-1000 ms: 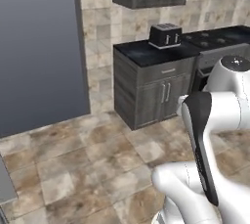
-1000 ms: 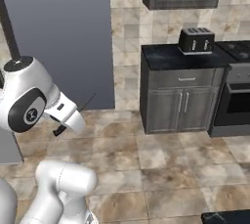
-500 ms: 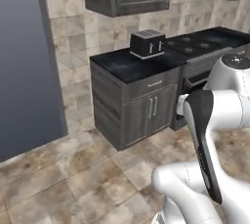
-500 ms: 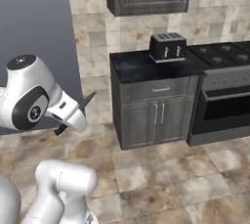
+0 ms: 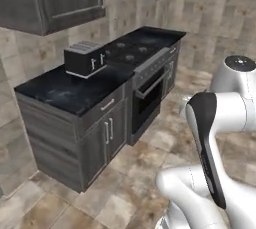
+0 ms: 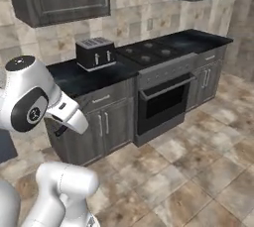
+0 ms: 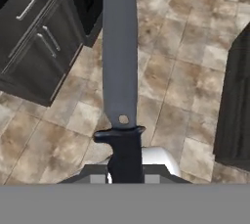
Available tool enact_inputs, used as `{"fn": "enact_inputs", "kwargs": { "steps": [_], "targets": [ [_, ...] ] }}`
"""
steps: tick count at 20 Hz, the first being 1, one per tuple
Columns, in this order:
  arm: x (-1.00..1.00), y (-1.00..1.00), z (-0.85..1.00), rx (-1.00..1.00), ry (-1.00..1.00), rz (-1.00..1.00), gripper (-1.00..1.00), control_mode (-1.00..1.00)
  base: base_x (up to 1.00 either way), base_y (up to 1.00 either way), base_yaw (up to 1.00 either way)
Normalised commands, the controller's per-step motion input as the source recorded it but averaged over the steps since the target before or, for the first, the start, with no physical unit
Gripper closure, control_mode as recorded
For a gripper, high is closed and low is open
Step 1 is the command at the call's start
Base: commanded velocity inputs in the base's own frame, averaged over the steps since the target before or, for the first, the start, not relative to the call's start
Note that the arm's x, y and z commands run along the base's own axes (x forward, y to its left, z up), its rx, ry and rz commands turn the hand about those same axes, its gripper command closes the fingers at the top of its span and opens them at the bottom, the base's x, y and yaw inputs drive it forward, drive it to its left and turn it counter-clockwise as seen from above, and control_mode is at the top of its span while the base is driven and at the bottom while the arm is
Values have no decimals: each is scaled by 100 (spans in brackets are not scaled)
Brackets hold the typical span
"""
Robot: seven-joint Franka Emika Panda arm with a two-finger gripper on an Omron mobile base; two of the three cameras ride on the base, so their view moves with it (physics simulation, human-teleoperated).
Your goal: Retrieve the butter from the fridge and place it on a plate on the dining table. Then retrieve the butter knife by the fridge and place it near the plate.
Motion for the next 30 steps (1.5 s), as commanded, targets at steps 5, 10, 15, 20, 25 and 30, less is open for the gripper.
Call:
{"fn": "enact_inputs", "kwargs": {
  "steps": [5, 10, 15, 20, 25, 30],
  "targets": [
    [0, 0, 0, 0, 0, 0, 100, 100, 93, 0, -73],
    [0, 0, 0, 0, 0, 0, 100, 100, 100, 0, -68],
    [0, 0, 0, 0, 0, 0, 100, 100, 100, 0, -63],
    [0, 0, 0, 0, 0, 0, 100, 100, 100, 0, -59],
    [0, 0, 0, 0, 0, 0, 100, 100, 99, 0, -57],
    [0, 0, 0, 0, 0, 0, 100, 100, 81, 15, -57]
  ]
}}
